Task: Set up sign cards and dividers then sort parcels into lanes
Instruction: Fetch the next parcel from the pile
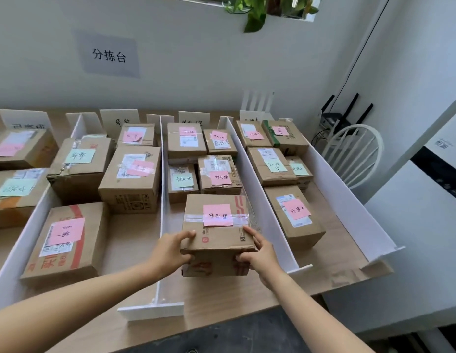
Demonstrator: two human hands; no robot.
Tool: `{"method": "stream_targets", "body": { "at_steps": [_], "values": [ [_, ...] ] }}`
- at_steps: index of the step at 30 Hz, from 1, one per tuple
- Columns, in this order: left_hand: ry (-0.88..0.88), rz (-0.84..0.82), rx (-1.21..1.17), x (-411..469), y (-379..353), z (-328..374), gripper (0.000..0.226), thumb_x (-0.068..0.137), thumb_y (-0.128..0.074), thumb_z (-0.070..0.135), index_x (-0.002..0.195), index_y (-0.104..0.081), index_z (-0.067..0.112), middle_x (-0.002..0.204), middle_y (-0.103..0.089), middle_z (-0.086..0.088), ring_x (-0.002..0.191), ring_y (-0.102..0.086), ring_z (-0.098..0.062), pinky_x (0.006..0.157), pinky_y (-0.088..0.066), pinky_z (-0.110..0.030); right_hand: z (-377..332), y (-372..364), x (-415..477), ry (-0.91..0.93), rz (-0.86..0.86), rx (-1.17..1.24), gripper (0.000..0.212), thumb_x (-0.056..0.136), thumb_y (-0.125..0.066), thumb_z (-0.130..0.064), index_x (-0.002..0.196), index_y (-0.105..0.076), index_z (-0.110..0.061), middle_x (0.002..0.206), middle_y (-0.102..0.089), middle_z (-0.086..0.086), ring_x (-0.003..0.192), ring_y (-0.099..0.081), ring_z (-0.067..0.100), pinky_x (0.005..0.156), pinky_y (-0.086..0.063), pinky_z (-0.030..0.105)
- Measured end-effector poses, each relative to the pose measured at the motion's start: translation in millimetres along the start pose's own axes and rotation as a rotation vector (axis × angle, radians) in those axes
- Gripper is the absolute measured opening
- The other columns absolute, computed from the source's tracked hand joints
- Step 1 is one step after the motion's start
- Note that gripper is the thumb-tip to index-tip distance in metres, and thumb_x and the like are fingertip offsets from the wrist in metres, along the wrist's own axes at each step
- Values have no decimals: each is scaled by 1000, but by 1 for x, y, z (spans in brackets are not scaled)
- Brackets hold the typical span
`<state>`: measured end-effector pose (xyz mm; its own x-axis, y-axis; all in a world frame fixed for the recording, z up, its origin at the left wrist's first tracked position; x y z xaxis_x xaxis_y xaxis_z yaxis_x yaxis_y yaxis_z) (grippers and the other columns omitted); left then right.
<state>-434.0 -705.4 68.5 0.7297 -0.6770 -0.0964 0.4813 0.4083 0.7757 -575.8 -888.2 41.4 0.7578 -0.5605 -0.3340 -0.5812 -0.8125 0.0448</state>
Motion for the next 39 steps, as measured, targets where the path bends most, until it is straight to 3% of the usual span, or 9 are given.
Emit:
{"method": "stream_targets", "body": {
  "at_steps": [11,15,17,19,20,25,29,34,39],
  "values": [
    [63,-26,37,20,-31,-38,57,80,-70,18,134,-51,19,130,-59,1,121,-52,-19,100,-40,-26,24,-16,42,-29,-46,-138,79,62,-64,23,123,-58,-26,124,-59,-2,108,-57,7,73,-56,23],
    [44,-44,231,22,-42,-42,59,88,-62,29,142,-39,23,124,-52,-5,116,-49,-22,97,-43,-30,22,-22,52,-30,-84,-198,76,61,-63,25,121,-58,-22,118,-61,1,99,-60,4,62,-56,24],
    [-29,24,332,24,-37,-37,65,71,-80,30,130,-54,19,116,-55,-10,105,-56,-27,82,-54,-32,22,-24,57,-31,-89,-230,76,62,-64,25,123,-58,-20,117,-61,2,93,-60,3,60,-55,22],
    [-119,62,450,28,-33,-31,71,37,-95,30,101,-69,15,107,-63,-17,88,-65,-33,60,-58,-32,21,-26,64,-26,-85,-253,76,61,-66,25,123,-59,-19,118,-62,5,87,-60,3,61,-53,18],
    [-161,93,502,31,-29,-26,69,29,-95,31,92,-71,15,107,-64,-19,85,-65,-34,58,-58,-33,20,-27,67,-26,-82,-258,76,60,-66,26,122,-59,-17,118,-62,6,85,-60,2,62,-52,17],
    [-236,10,549,44,-27,-24,69,19,-93,44,79,-73,16,91,-70,-8,76,-67,-25,63,-57,-27,14,-33,82,-47,-84,-256,76,59,-59,32,125,-58,-7,116,-61,6,76,-58,-1,58,-50,14],
    [-213,-36,489,56,-21,-35,74,10,-90,53,77,-75,23,87,-71,0,73,-68,-17,66,-53,-20,12,-41,87,-66,-81,-254,73,64,-55,31,123,-59,-12,110,-61,6,67,-58,2,51,-49,16],
    [-190,-70,510,66,-14,-41,75,10,-89,55,77,-76,24,85,-71,2,71,-67,-16,79,-43,-28,7,-43,97,-47,-87,-321,76,61,-62,27,125,-60,-13,115,-63,6,75,-60,2,55,-50,16],
    [-174,-100,542,74,-13,-45,70,12,-88,56,74,-74,24,83,-69,2,68,-65,-16,77,-32,-32,0,-44,107,-27,-82,-393,77,58,-65,25,125,-61,-12,113,-64,1,81,-60,-3,59,-51,15]
  ]
}}
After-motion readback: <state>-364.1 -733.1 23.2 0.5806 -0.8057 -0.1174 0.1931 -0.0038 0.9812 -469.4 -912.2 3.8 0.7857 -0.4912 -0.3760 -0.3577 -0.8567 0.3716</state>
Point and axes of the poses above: each hand's wrist, its own x-axis towards the middle knuckle, its own y-axis out of the back of the hand, z = x × y, the point moved 10 cm from there along x, towards the middle knuckle
